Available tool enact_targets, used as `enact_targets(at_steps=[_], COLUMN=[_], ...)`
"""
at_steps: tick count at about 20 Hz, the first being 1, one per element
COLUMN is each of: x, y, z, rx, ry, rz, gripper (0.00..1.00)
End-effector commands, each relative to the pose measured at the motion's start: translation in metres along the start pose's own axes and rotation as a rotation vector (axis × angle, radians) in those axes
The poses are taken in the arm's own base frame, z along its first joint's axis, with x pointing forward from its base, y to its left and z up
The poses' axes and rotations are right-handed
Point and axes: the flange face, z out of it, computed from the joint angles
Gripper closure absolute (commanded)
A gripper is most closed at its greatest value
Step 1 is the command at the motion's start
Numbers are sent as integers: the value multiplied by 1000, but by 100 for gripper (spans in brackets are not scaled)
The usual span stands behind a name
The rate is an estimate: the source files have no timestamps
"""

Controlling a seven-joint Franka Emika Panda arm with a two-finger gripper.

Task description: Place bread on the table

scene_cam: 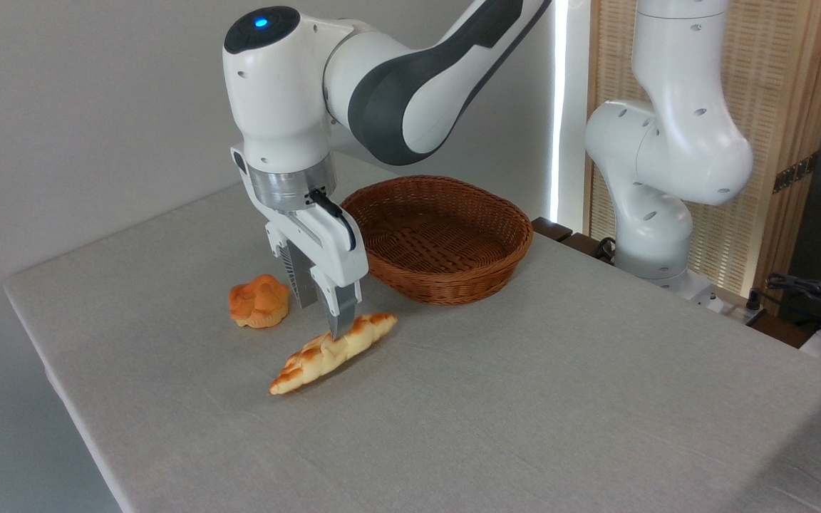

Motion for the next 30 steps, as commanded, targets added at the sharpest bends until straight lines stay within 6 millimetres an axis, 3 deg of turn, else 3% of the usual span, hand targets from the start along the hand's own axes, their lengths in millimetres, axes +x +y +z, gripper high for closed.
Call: enact_targets(at_steps=[1,10,20,23,26,30], x=[4,10,16,24,14,9], y=[-1,6,9,25,7,-11], z=[-3,-4,-21,-50,-94,-127], rx=[10,9,29,51,57,98], ry=[8,5,26,54,57,109], rz=[1,11,16,24,-8,-36], gripper=[0,0,0,0,0,0])
